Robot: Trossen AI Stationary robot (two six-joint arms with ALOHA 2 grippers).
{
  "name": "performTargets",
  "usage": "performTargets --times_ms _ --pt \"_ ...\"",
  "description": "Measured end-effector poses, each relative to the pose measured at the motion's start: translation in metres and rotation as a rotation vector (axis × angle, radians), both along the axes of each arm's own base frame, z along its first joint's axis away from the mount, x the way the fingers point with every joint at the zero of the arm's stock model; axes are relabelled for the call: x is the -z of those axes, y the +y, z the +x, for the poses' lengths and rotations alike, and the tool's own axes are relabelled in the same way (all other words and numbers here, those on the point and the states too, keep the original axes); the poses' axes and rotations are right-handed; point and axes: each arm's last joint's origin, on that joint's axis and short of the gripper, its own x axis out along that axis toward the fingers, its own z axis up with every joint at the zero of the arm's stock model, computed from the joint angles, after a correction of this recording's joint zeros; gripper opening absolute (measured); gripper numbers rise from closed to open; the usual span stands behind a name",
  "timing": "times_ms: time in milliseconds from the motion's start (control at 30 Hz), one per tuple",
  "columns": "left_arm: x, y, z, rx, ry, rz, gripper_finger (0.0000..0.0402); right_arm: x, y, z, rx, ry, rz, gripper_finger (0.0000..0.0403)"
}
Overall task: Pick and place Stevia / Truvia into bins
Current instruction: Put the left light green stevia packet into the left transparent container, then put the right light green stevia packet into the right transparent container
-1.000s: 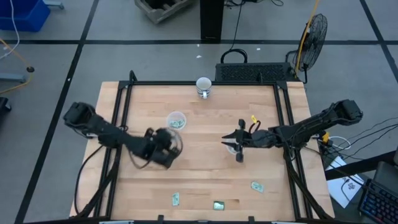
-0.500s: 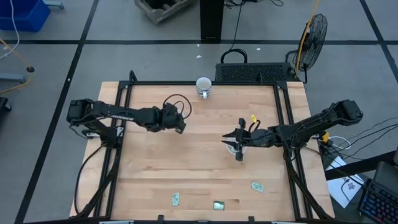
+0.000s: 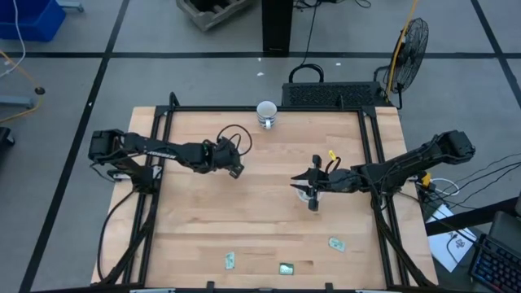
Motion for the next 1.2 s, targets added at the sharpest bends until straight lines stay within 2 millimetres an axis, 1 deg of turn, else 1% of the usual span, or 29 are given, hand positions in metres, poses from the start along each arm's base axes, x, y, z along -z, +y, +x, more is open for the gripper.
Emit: performTargets --times_ms 200,767,867,1100,1200 --pt "0.000 -0.001 0.000 0.046 0.017 -0.009 0.0027 0.000 0.000 0.000 0.000 0.000 0.000 0.0093" --pt "0.001 -0.002 0.000 0.054 0.010 -0.047 0.0028 0.000 0.000 0.000 0.011 -0.005 0.031 0.0093" --pt "0.004 -0.002 0.001 0.055 0.019 -0.053 0.0040 0.000 0.000 0.000 0.011 -0.005 0.031 0.0093" --pt "0.020 0.001 0.005 0.037 0.081 -0.029 0.0099 0.000 0.000 0.000 0.011 -0.004 0.031 0.0093" --pt "0.021 0.003 0.005 0.025 0.082 -0.022 0.0113 0.000 0.000 0.000 0.008 -0.004 0.033 0.0093"
